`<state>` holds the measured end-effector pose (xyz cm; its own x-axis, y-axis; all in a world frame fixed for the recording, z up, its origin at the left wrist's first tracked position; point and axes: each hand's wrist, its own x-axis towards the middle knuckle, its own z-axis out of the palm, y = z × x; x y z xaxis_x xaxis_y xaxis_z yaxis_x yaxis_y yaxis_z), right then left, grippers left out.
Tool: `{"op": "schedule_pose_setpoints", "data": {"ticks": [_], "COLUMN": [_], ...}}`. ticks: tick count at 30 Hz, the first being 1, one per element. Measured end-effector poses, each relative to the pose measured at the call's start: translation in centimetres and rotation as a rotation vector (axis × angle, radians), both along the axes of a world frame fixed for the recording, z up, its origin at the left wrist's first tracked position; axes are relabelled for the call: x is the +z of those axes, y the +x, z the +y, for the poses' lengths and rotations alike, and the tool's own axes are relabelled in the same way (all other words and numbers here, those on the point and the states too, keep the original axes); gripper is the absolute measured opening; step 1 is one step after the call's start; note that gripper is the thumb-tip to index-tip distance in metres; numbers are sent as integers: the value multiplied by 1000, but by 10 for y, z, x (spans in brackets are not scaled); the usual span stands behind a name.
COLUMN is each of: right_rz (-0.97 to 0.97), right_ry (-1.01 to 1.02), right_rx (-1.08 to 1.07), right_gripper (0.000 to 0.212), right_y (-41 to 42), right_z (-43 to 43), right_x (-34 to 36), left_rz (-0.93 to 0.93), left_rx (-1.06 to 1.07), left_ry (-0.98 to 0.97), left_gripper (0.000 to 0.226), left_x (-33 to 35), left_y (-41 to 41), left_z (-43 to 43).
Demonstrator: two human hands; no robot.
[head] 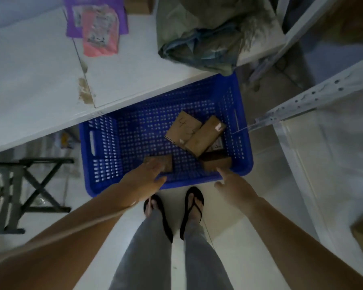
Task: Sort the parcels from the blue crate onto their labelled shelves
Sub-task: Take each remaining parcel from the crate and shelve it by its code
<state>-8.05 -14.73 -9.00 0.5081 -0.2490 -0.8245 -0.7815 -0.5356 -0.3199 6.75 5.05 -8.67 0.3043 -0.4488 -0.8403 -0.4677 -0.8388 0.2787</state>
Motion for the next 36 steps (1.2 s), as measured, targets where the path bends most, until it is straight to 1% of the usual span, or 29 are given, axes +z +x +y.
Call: {"op": "schedule_pose_setpoints", "data": {"ticks": [3,5,8,11,13,15,18,19,20,21,22,23,25,26,27,28,29,30,31,33,36], "right_rz": [-13,-23,-21,-51,-78,-88,-73,-60,-45,-38,-35,-39,-62,-60,-47,-17,23,73,115,129,22], "right_ry": [36,43,44,80,101,111,92,92,100,108,117,133,178,208,257,328,407,496,600,764,845], "right_rx": [-56,-113,-220,-464,-606,-679,-676,-669,-670,-685,-712,-748,-810,-848,-903,-970,-1017,-1044,-1071,-1144,-1258], "right_gripper": [48,52,50,44,41,40,41,42,44,46,48,49,38,36,50,70,83,86,83,66,56], "right_y": [30,46,63,71,71,67,64,65,66,68,69,69,69,69,69,70,71,75,78,84,89], "right_z": [-5,-10,-16,-18,-20,-23,-28,-30,-31,-31,-32,-32,-28,-25,-23,-20,-18,-16,-15,-15,-19], "right_x": [-57,-95,-155,-204,-228,-247,-264,-265,-266,-265,-263,-259,-244,-234,-225,-215,-204,-191,-176,-148,-108], "left_rz": [1,19,2,42,41,-23,-292,-341,-337,-284,-185,-40,316,475,587,656,704,736,764,813,863], "left_rx": [-104,-121,-13,106,151,149,92,128,202,300,428,610,1063,1237,1341,1392,1427,1468,1512,1558,1464], "left_ry": [-10,-21,-76,-106,-116,-105,-92,-127,-174,-205,-219,-235,-278,-276,-275,-275,-278,-283,-284,-291,-343], "left_gripper": [66,73,91,111,121,125,118,117,117,117,118,116,100,88,81,78,77,75,71,64,62], "left_x": [-55,-96,-161,-225,-262,-292,-319,-323,-325,-324,-320,-312,-286,-269,-251,-232,-215,-200,-184,-152,-105], "left_y": [21,33,38,29,19,5,-14,-16,-14,-10,-3,5,22,29,34,39,43,47,51,57,60], "left_z": [-30,-51,-80,-113,-134,-151,-159,-159,-156,-152,-148,-144,-132,-126,-119,-112,-105,-99,-94,-87,-80]}}
